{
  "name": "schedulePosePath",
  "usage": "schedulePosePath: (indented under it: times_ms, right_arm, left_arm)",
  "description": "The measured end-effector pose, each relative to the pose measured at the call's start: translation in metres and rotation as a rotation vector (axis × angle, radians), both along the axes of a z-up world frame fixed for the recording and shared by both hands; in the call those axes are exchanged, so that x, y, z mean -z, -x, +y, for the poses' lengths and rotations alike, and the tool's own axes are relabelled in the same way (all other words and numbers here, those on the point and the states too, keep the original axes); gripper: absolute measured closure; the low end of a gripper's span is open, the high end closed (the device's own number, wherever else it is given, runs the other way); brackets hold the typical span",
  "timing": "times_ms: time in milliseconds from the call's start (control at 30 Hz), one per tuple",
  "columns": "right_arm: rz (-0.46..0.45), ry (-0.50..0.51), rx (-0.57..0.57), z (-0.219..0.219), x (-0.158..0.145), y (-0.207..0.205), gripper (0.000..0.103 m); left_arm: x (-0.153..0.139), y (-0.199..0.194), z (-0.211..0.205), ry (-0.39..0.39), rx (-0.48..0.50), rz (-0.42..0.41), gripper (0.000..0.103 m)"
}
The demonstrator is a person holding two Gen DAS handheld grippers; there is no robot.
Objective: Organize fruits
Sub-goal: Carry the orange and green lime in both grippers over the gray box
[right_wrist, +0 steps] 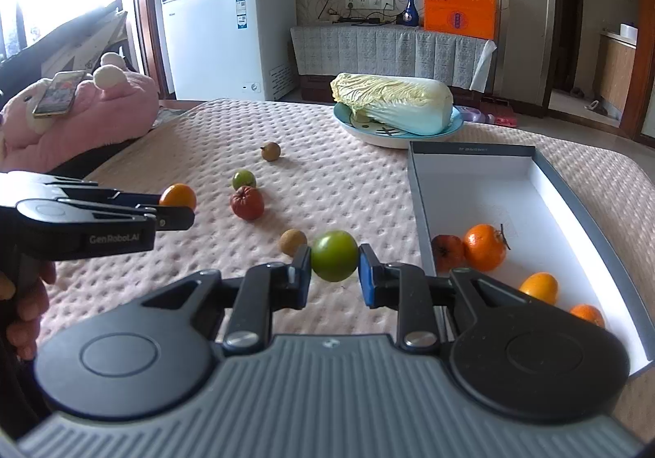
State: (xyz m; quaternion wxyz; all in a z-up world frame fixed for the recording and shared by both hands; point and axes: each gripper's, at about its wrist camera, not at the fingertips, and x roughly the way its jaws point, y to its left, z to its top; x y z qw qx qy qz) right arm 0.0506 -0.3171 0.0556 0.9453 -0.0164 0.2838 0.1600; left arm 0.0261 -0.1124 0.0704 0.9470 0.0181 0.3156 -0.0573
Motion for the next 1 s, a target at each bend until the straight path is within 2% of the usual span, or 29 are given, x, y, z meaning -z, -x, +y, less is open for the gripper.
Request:
schedulePosePath:
  times_ms: [500, 1000]
  right_arm:
    - [-0.024, 0.001, 0.021, -0.027, -0.008, 0.015, 0.076]
    - [-0.035, 0.002, 0.057, -0.058, -0.011, 0.028, 0.076]
  left_arm:
    - [-0.011, 0.003, -0.033, -0.018, 0.040, -0.027, 0.070]
    - [-0.009, -0.002, -0.067, -0.024, 0.093, -0.028, 0.070]
